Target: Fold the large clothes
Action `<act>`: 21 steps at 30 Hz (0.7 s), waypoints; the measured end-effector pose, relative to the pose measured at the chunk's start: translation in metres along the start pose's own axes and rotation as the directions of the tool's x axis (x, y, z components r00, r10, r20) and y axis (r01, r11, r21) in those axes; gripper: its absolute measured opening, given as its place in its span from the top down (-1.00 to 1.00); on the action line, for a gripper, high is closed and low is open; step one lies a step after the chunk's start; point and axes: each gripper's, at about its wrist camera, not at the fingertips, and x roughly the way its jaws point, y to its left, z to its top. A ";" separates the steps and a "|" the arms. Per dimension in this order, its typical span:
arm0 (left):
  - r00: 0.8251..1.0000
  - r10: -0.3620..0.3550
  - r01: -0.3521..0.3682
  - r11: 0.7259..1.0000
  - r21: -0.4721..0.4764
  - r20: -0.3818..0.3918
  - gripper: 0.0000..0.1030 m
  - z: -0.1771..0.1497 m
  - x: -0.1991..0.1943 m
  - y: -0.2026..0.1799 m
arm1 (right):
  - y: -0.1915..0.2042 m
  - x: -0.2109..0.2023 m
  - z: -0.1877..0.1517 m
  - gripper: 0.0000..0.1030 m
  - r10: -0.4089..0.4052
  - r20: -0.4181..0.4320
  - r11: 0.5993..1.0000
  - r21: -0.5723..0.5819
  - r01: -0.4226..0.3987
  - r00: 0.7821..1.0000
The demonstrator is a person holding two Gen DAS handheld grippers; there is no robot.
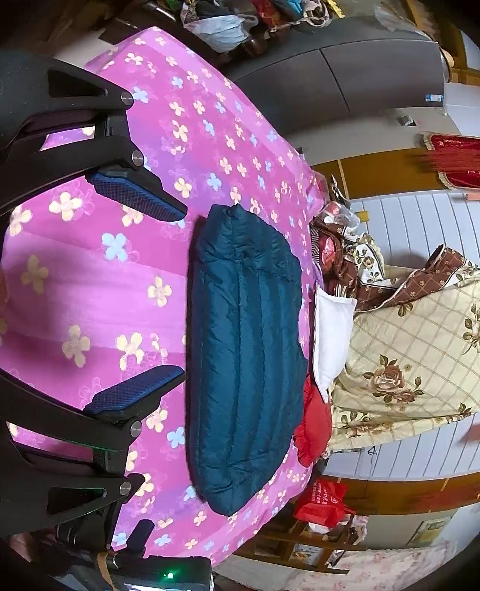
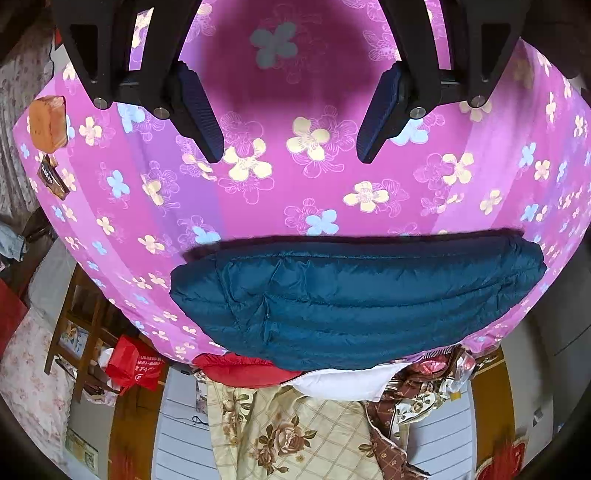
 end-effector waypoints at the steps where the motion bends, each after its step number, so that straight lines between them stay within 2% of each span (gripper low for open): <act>1: 1.000 -0.002 0.002 1.000 0.001 -0.003 -0.57 0.000 0.000 0.000 | 0.000 0.001 0.000 -0.39 0.000 -0.003 1.000 -0.002 0.000 1.000; 21: 0.996 -0.028 0.028 1.000 -0.003 -0.087 -0.57 -0.007 0.019 -0.004 | 0.007 0.017 -0.007 -0.39 -0.008 -0.050 1.000 -0.025 0.007 0.999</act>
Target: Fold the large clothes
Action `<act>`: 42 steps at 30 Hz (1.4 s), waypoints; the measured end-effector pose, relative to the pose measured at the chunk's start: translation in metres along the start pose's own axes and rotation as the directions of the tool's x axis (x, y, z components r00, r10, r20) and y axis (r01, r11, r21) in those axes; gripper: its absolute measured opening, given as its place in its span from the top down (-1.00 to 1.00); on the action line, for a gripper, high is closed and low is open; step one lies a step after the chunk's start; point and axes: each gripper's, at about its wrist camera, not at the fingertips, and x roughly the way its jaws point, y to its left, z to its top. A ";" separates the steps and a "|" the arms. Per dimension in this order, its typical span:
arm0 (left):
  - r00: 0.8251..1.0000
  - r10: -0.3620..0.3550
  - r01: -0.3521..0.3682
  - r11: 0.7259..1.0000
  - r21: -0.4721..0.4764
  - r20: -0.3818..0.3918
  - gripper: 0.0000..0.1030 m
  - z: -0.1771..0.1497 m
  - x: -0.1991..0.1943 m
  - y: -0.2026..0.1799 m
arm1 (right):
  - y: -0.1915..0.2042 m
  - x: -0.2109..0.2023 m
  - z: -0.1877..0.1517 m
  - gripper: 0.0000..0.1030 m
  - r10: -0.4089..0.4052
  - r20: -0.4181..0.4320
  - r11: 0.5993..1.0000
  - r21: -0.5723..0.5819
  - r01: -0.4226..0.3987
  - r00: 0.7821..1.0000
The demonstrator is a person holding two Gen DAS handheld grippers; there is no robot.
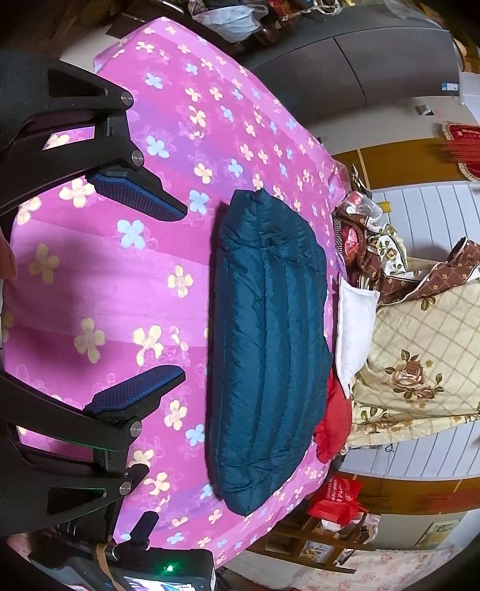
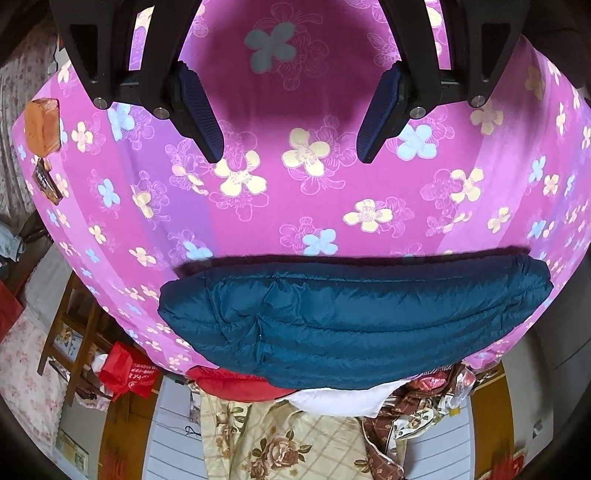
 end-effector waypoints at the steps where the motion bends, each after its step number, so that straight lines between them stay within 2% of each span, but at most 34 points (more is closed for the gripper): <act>1: 1.000 0.002 -0.002 1.000 0.000 -0.003 -0.57 0.000 0.000 0.000 | 0.000 0.000 0.000 -0.39 -0.001 -0.001 1.000 -0.002 0.001 1.000; 17: 0.998 -0.035 0.034 0.999 -0.031 -0.055 -0.56 -0.005 0.009 0.005 | 0.005 -0.003 -0.004 -0.39 -0.035 0.014 0.999 -0.037 0.035 0.999; 29: 0.999 0.002 -0.004 0.999 -0.049 -0.051 -0.56 -0.008 0.016 0.015 | 0.013 0.003 -0.005 -0.39 -0.071 0.012 0.995 -0.071 0.072 0.997; 38: 0.998 0.041 -0.042 0.998 -0.040 -0.046 -0.56 -0.009 0.018 0.012 | 0.013 0.002 -0.006 -0.39 -0.055 0.026 0.996 -0.071 0.057 0.998; 42: 0.998 0.037 -0.039 0.998 -0.043 -0.052 -0.56 -0.010 0.020 0.013 | 0.014 0.001 -0.005 -0.39 -0.056 0.032 0.996 -0.072 0.058 0.998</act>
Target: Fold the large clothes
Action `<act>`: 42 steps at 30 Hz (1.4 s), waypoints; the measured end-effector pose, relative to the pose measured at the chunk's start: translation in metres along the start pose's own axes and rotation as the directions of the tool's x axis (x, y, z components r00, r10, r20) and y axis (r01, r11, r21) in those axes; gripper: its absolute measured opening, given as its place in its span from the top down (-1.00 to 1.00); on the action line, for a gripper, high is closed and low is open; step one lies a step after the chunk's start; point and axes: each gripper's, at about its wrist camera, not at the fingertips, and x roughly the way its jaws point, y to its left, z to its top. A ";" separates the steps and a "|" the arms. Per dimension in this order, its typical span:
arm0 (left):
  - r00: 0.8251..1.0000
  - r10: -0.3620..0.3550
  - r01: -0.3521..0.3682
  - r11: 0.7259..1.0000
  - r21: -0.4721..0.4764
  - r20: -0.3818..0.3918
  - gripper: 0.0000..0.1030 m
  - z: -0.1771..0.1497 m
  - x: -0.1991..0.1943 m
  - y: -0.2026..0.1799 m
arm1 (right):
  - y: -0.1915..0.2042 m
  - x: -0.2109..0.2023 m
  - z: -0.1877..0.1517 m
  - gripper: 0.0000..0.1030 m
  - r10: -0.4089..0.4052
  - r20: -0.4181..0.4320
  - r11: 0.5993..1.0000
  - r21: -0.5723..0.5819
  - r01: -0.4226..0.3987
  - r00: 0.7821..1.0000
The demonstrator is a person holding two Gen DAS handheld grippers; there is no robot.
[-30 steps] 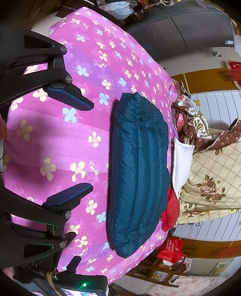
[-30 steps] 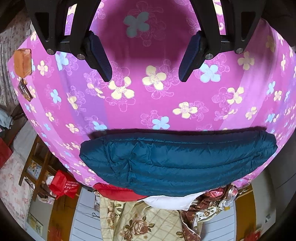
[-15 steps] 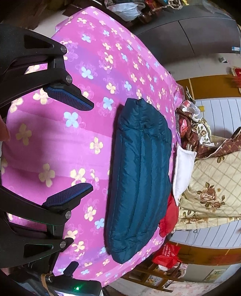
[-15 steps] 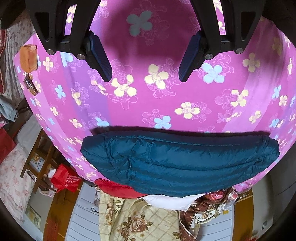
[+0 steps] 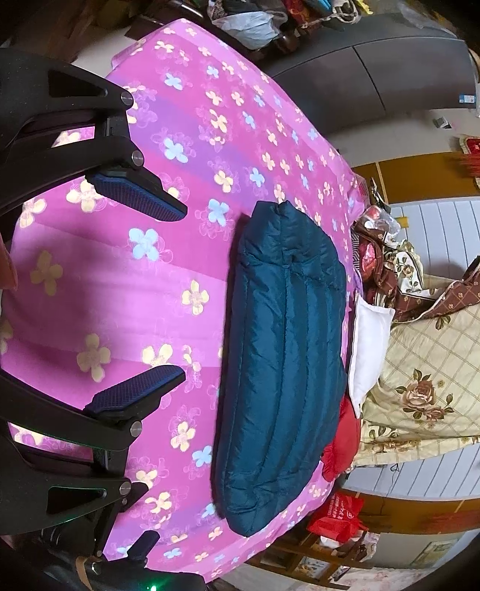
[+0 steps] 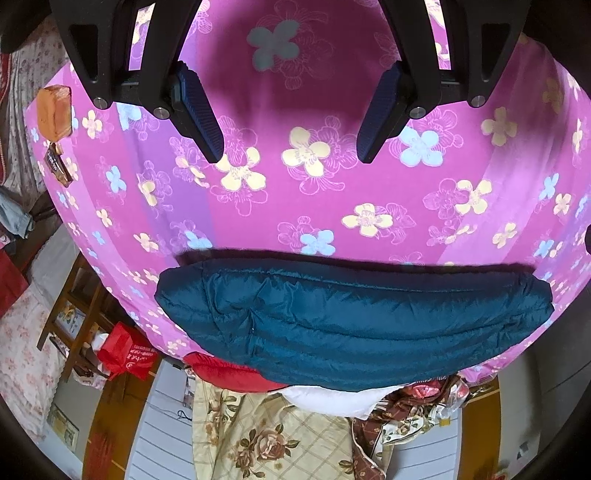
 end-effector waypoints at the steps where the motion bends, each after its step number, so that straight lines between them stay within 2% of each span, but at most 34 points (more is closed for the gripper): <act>1: 1.000 -0.001 0.001 1.000 0.001 -0.002 -0.56 0.000 0.001 0.000 | 0.000 0.000 0.000 -0.39 0.000 -0.001 1.000 -0.001 0.000 1.000; 24: 0.996 -0.064 0.064 0.998 -0.005 -0.069 -0.56 -0.004 0.016 -0.001 | 0.004 0.003 0.001 -0.39 0.011 -0.011 1.000 -0.007 -0.011 1.000; 42: 0.993 -0.059 0.060 0.998 0.009 -0.103 -0.56 -0.006 0.028 -0.003 | 0.003 0.008 0.002 -0.39 0.003 -0.020 1.000 -0.006 -0.003 1.000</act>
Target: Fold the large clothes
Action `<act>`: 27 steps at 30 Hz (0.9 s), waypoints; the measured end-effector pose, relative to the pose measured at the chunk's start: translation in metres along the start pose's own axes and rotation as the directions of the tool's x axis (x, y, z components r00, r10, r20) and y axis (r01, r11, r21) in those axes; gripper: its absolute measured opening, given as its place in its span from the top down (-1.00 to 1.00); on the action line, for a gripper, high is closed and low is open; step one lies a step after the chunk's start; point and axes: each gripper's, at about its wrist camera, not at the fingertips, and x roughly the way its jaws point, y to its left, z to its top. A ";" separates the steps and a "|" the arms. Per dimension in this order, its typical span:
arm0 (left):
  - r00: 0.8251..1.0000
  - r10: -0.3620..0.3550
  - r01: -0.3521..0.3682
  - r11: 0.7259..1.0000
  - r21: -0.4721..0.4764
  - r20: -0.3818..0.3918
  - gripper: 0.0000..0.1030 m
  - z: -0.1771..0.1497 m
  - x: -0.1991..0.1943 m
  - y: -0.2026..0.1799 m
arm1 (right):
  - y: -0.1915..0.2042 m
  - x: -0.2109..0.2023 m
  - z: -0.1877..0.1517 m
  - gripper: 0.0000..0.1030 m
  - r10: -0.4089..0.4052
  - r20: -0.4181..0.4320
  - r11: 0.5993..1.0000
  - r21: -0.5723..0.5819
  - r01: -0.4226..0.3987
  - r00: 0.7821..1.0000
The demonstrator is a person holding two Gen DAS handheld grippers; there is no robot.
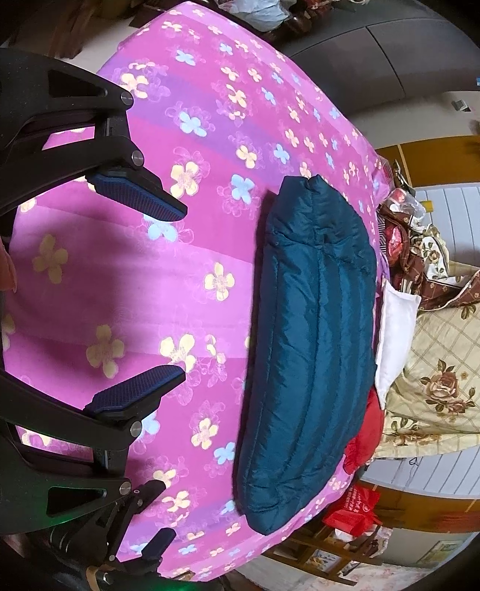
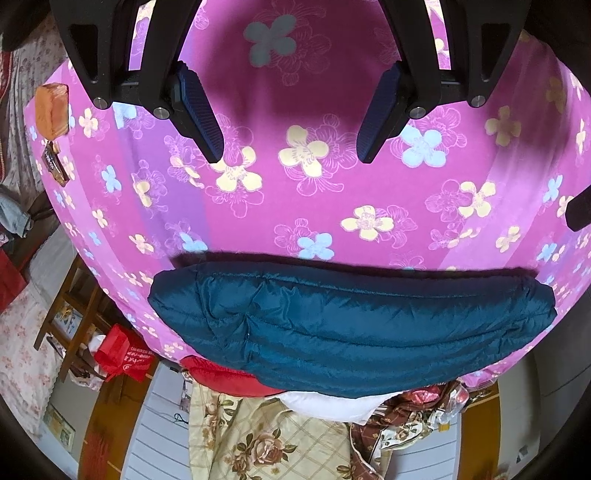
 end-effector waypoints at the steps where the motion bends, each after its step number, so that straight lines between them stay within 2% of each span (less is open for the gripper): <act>1: 1.000 0.000 0.000 1.000 0.001 -0.001 -0.56 0.000 0.001 0.000 | 0.000 0.000 0.001 -0.39 0.003 0.000 1.000 0.003 -0.003 1.000; 17: 1.000 0.004 -0.003 1.000 0.018 -0.006 -0.56 -0.002 0.007 -0.003 | -0.001 -0.002 0.003 -0.39 0.000 0.019 1.000 -0.004 0.000 1.000; 27: 0.999 0.010 -0.012 0.999 0.041 0.050 -0.56 -0.003 0.000 -0.005 | -0.001 -0.003 0.002 -0.39 0.007 0.017 1.000 -0.002 -0.007 1.000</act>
